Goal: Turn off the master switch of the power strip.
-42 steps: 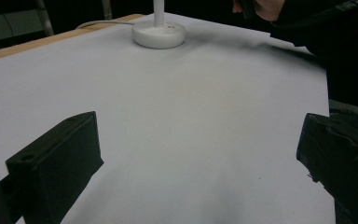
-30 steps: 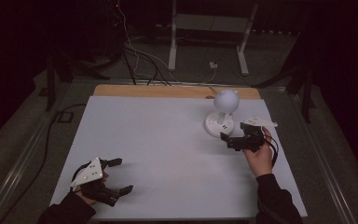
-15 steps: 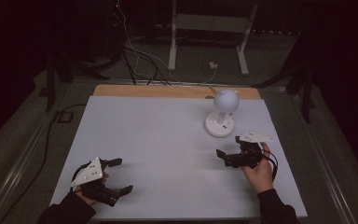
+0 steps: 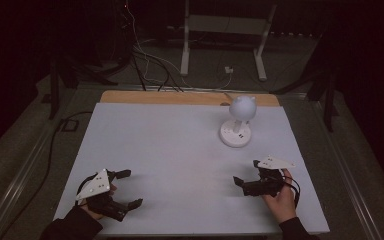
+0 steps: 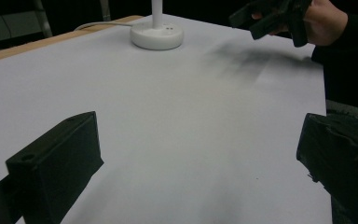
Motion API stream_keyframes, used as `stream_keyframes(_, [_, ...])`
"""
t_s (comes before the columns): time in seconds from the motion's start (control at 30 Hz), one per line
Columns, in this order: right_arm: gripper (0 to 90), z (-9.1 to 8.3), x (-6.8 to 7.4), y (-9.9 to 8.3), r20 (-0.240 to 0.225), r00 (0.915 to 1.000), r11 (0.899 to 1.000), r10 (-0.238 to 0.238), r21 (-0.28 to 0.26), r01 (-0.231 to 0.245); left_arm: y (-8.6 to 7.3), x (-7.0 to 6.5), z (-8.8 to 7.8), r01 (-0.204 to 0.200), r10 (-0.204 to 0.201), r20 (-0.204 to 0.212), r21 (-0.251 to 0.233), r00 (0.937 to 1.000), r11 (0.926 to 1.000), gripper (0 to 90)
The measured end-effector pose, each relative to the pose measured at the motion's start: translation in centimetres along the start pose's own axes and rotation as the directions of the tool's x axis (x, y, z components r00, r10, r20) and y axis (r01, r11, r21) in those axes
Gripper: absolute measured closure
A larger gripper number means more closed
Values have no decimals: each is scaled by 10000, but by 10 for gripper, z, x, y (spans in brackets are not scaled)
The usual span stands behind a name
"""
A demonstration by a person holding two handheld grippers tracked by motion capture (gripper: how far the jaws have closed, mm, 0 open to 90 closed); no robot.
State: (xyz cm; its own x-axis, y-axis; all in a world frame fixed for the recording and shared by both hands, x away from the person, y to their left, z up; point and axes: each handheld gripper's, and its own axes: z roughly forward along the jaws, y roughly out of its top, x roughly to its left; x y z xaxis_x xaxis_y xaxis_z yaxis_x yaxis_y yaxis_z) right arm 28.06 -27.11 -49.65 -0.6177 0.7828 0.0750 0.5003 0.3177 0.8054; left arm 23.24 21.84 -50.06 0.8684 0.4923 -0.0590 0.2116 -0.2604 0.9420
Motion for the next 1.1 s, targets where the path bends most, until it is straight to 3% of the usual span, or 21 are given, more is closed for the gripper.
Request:
stream_keyframes(0.27, [0, -6, 6, -19, -196, 9998, 9990, -61, 434, 69, 0, 0, 0, -12, 12, 2, 38, 10000, 10000, 3])
stream_keyframes(0.4, [0, -10, 8, -28, -237, 9996, 9991, -183, 368, 192, 0, 0, 0, -25, 26, -11, 63, 10000, 10000, 3])
stream_keyframes(0.63, [0, -12, 12, -42, -1, 9987, 9953, -505, 826, 503, 0, 0, 0, -19, 19, -29, 62, 10000, 10000, 4])
stream_keyframes(0.83, [0, -8, 13, -42, -32, 9962, 9912, -868, 998, 867, -1, 0, 1, -32, 32, -26, 100, 10000, 9999, 4])
stream_keyframes(1.1, [0, -8, 12, -39, 63, 9955, 9915, -947, 897, 937, 0, 0, 1, -38, 38, -34, 116, 10000, 9999, 3])
